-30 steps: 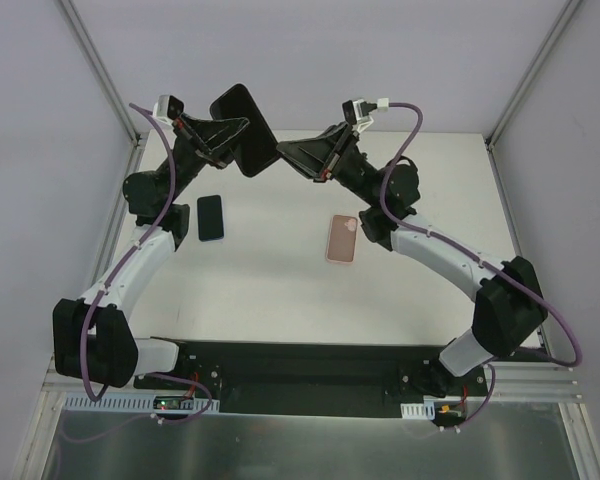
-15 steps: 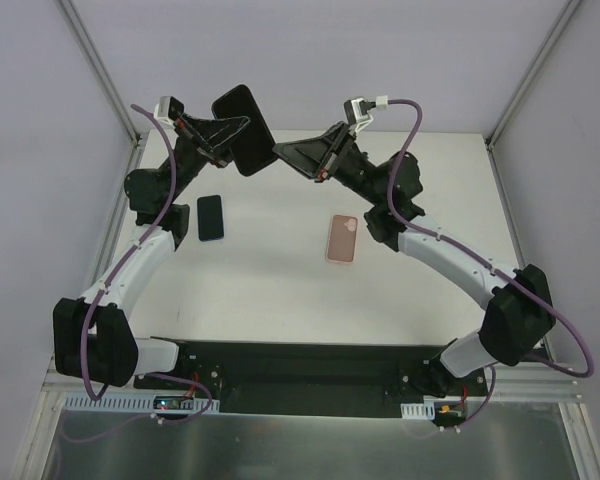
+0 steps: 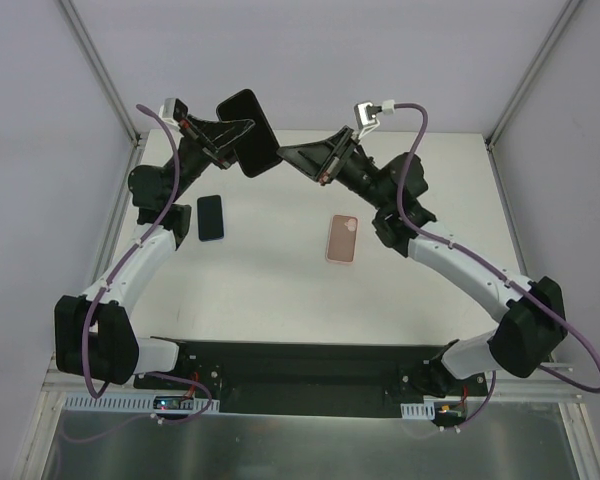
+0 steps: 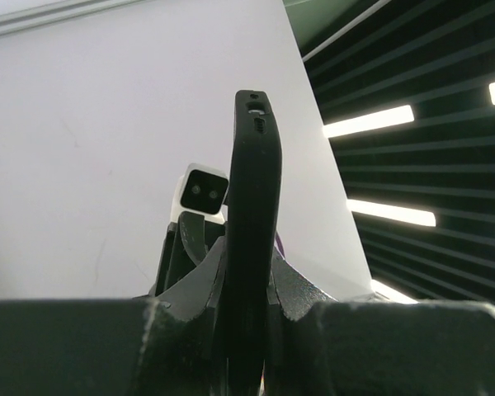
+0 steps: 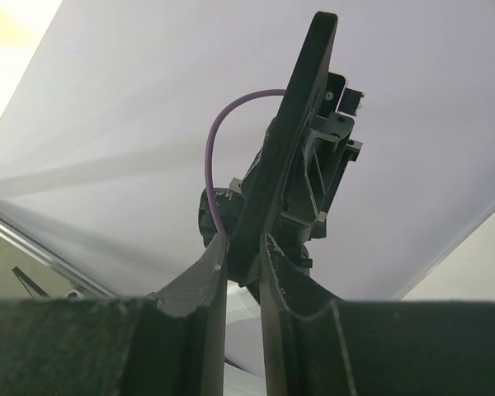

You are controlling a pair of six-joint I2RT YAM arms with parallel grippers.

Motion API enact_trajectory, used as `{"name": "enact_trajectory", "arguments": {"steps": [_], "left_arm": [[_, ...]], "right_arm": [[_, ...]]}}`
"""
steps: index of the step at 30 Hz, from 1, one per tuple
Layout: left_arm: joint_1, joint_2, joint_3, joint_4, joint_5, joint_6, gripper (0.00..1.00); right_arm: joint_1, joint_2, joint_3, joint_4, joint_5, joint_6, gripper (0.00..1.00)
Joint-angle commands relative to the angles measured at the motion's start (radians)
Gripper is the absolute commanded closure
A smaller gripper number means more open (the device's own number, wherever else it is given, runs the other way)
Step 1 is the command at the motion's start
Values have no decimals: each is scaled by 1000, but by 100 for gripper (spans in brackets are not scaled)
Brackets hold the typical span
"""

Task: Take the phone out of the phone case
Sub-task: Remove the phone case from the phone.

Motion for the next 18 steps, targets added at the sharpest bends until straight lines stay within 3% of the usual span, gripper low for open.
{"name": "enact_trajectory", "arguments": {"steps": [1, 4, 11, 18], "left_arm": [[-44, -64, 107, 543, -14, -235, 100], [-44, -58, 104, 552, -16, -239, 100], [-44, -39, 102, 581, -28, -270, 100], [-44, -42, 142, 578, -28, -279, 100]], "right_arm": [[-33, 121, -139, -64, -80, 10, 99], [-47, 175, -168, 164, -138, 174, 99], [-46, 276, -139, 476, -190, 395, 99], [-38, 367, -107, 544, -194, 475, 98]]}}
